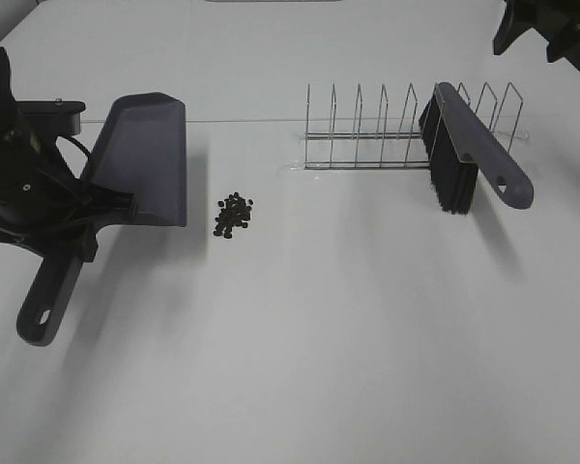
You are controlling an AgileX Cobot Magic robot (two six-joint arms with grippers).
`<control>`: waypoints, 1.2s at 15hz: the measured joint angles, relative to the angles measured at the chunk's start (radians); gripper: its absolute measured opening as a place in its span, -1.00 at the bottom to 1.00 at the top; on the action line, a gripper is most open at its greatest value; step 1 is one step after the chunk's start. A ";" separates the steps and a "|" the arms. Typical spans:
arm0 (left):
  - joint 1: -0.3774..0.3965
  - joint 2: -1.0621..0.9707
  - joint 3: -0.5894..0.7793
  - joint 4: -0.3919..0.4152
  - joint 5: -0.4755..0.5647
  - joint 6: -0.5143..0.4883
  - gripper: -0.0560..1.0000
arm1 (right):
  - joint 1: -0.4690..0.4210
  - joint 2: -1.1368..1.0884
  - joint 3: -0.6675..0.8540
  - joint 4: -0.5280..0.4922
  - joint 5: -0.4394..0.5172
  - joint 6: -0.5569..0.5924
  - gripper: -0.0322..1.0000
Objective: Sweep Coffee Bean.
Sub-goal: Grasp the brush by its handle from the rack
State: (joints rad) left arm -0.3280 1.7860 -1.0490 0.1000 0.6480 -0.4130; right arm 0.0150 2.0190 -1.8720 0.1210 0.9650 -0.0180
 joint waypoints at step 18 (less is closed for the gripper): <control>0.000 0.000 0.000 0.000 -0.002 0.008 -0.23 | 0.091 0.286 -0.110 -0.142 -0.012 0.008 0.28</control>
State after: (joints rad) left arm -0.3280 1.7860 -1.0490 0.1000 0.6460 -0.4050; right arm 0.1060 2.3050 -1.9820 -0.0210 0.9530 -0.0100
